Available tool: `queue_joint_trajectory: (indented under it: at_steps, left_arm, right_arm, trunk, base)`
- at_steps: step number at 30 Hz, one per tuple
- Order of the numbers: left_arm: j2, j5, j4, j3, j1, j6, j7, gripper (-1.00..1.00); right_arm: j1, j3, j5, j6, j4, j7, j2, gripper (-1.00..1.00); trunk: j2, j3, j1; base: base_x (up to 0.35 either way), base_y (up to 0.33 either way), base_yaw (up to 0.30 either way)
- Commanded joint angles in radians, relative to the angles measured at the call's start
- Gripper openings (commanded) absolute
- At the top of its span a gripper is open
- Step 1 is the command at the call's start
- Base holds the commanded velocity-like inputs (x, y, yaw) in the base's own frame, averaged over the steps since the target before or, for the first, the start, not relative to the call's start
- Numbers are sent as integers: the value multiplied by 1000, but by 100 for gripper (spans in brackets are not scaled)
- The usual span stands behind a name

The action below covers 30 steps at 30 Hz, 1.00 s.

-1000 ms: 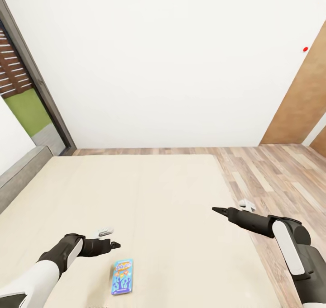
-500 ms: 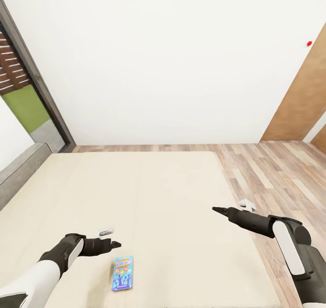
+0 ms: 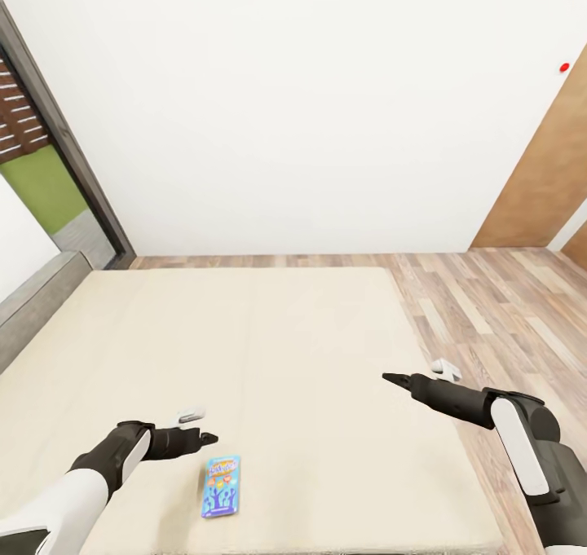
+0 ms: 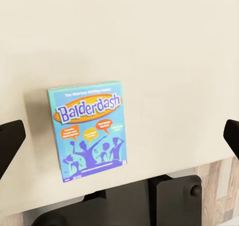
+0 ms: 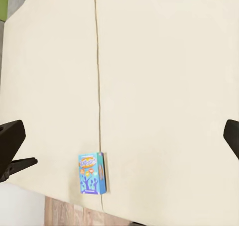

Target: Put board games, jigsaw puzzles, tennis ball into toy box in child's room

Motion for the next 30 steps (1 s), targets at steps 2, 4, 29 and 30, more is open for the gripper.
queue_joint_trajectory:
  at_steps: [2,4,29,30]
  left_arm:
    - [-1,1,-1,6,-1,3,-2,100]
    - [-2,0,-1,7,-1,-2,-1,100]
    - [-1,1,-1,7,-1,-33,2,100]
    - [-1,1,-1,7,-1,-33,2,100]
  right_arm:
    - [-1,-2,9,4,0,10,0,100]
    - [-1,-2,9,4,0,10,-1,100]
    - [10,-3,9,4,0,20,0,100]
    - [10,-3,9,4,0,24,0,100]
  trunk:
    - [-2,-5,0]
    - [-2,-8,0]
    - [-2,-50,0]
    - [-2,-51,0]
  base:
    - [0,0,0]
    - [0,0,0]
    - [0,0,0]
    - [0,0,0]
